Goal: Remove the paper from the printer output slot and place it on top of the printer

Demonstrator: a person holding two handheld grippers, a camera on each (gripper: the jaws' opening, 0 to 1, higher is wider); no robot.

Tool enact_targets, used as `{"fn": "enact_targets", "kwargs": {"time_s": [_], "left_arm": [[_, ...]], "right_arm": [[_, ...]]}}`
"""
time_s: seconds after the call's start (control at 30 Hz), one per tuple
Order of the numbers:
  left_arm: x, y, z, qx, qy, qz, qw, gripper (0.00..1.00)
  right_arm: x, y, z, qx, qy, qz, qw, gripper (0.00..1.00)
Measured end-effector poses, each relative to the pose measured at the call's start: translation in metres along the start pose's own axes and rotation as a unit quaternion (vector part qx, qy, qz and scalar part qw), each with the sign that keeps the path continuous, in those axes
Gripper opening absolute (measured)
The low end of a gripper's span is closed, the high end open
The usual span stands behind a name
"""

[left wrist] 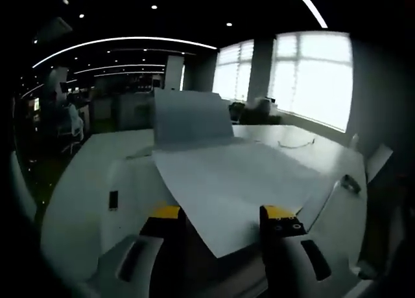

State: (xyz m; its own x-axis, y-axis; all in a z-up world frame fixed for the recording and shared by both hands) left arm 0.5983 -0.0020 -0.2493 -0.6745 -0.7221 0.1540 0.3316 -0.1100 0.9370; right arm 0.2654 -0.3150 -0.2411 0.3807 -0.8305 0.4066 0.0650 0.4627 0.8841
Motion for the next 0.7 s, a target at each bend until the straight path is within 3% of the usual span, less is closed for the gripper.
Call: {"fn": "enact_targets", "kwargs": {"time_s": [0.43,0.7], "left_arm": [[0.0000,-0.0022,0.0005,-0.004,0.012,-0.024,0.9996,0.60],[-0.0005,-0.0047,0.0016,-0.011,0.032,-0.050,0.9982,0.75]], "right_arm": [[0.0004,-0.0002,-0.0001,-0.001,0.000,0.000,1.0000,0.81],[0.0005,0.0002,0.0000,-0.001,-0.001,0.001,1.0000,0.81]]}}
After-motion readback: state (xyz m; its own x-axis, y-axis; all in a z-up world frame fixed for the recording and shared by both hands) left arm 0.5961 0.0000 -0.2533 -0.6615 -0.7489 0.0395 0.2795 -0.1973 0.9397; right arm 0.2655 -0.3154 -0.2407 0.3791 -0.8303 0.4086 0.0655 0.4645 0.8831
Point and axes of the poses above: the point that each gripper's makers call its tool centre point, and the gripper's own axes: z roughly backward along the fingers, x roughly to its right, y roughly out of its top, the point moved 6 cm from there along z, roughly backward along the fingers, and after that the axes turned 5 degrees about -y, right-handed, at the moved point
